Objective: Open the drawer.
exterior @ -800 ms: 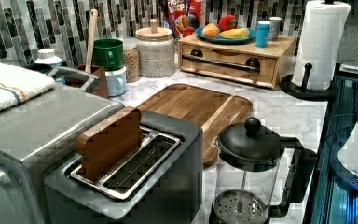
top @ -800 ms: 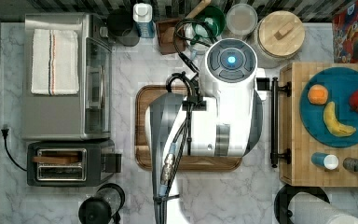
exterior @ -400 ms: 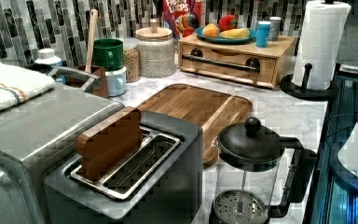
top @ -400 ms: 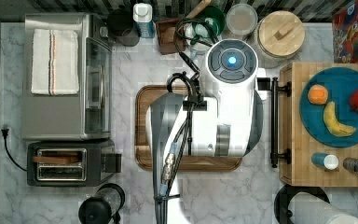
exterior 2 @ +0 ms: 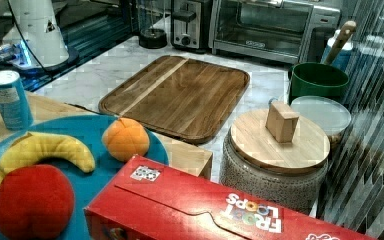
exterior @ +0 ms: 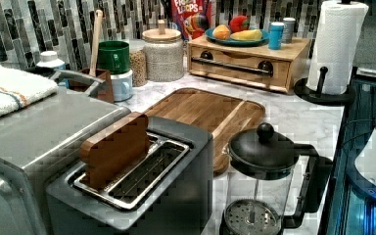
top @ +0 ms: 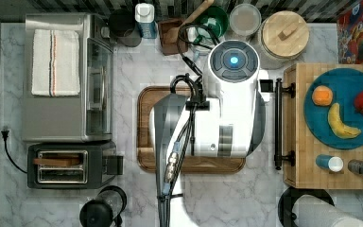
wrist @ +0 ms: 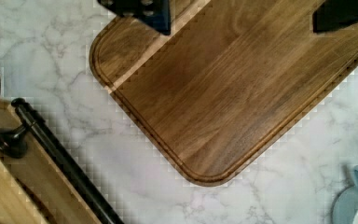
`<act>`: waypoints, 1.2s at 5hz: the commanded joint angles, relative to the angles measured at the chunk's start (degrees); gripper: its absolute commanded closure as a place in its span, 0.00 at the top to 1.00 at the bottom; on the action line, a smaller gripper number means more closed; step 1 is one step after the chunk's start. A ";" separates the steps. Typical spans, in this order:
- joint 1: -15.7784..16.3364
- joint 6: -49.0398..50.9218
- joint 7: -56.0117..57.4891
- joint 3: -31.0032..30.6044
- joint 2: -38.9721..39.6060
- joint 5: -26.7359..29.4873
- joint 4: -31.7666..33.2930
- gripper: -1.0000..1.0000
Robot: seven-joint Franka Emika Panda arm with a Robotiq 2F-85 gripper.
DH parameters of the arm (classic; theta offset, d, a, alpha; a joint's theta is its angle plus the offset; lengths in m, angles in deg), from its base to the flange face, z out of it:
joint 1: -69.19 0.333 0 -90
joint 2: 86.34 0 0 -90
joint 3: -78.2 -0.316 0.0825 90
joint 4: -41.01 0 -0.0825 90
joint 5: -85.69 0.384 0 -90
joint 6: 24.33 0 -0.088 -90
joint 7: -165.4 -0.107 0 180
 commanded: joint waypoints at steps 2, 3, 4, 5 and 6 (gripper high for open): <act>-2.90 -3.76 25.53 3.25 -2.89 -1.52 5.09 1.00; -4.68 -7.63 32.45 3.70 -3.82 -2.03 7.98 1.00; -5.25 -11.92 38.41 4.85 -3.85 -3.56 10.51 1.00; -6.48 -14.60 42.99 5.32 -3.34 -4.33 12.25 1.00; -7.77 -19.81 46.52 5.70 -2.45 -4.52 15.14 1.00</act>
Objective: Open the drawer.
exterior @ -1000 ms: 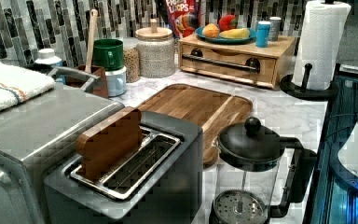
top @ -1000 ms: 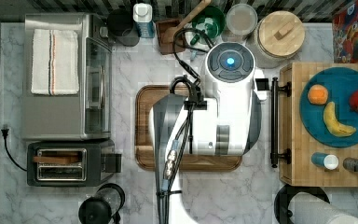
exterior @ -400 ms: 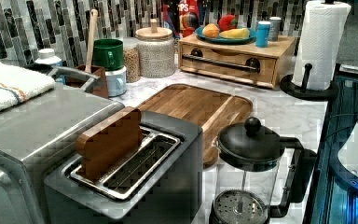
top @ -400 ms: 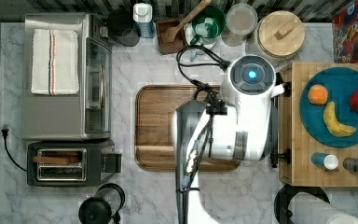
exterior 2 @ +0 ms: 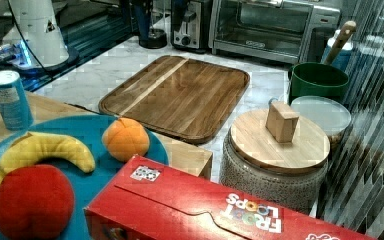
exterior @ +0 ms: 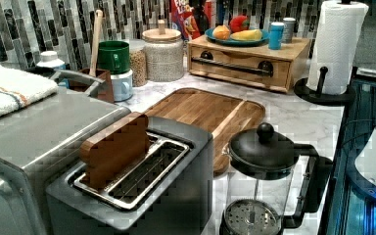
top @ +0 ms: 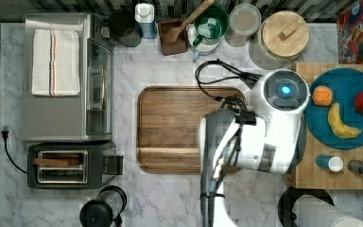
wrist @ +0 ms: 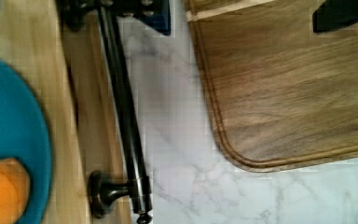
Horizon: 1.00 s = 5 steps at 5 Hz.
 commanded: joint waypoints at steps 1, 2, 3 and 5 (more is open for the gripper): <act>-1.08 -12.37 9.12 3.10 -0.60 -1.91 8.23 1.00; 0.01 -15.41 10.77 5.37 1.02 -2.00 9.11 1.00; -0.73 -18.50 11.60 5.73 2.71 -1.89 9.73 1.00; -2.69 -25.31 12.66 5.43 6.26 -1.95 11.03 1.00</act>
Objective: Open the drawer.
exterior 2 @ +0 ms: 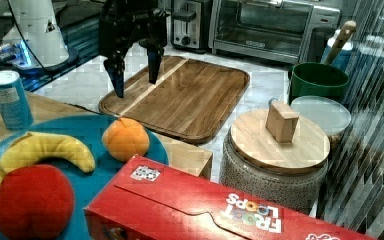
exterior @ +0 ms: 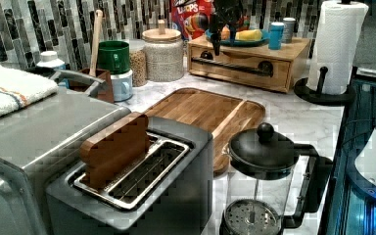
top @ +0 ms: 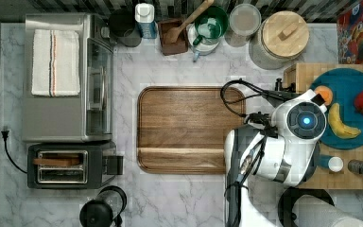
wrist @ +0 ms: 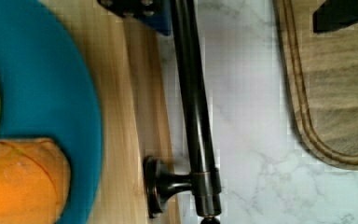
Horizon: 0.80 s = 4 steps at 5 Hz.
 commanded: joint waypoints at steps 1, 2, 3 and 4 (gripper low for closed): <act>-0.66 -8.29 3.91 -0.37 3.86 0.60 2.33 1.00; -0.45 -12.81 1.53 0.27 5.82 -2.62 3.02 1.00; -0.09 -17.94 -0.50 1.84 7.98 -6.15 3.30 1.00; -0.49 -18.91 0.94 1.51 9.87 -5.18 2.37 1.00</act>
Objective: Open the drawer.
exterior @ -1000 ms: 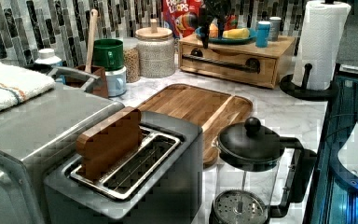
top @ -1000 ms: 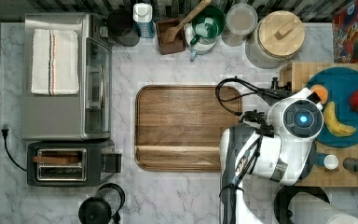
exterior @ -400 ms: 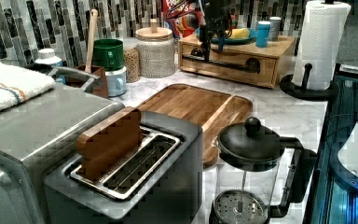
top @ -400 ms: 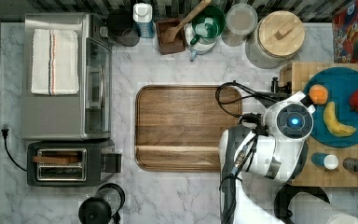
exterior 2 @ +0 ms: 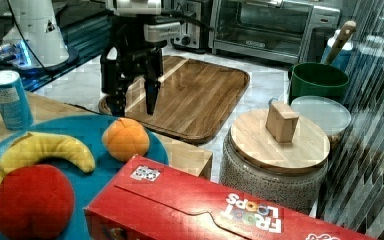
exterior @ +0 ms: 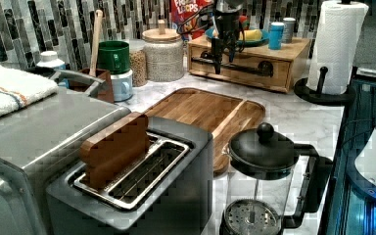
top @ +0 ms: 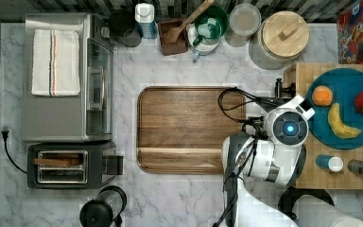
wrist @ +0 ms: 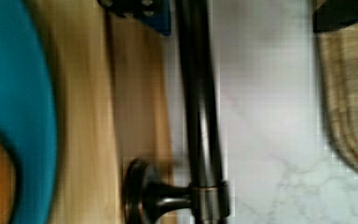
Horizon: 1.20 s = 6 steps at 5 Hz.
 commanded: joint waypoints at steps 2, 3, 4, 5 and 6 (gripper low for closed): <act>-0.35 -1.92 0.58 -2.07 2.16 2.38 -1.10 1.00; 0.82 -2.08 -1.39 -2.94 1.88 2.88 -0.17 1.00; 1.86 -3.87 -3.00 -3.97 1.47 4.12 1.61 1.00; 5.29 -4.64 -9.19 -3.47 1.24 2.15 3.08 1.00; 6.51 -6.20 -11.77 -4.78 0.24 2.77 5.44 1.00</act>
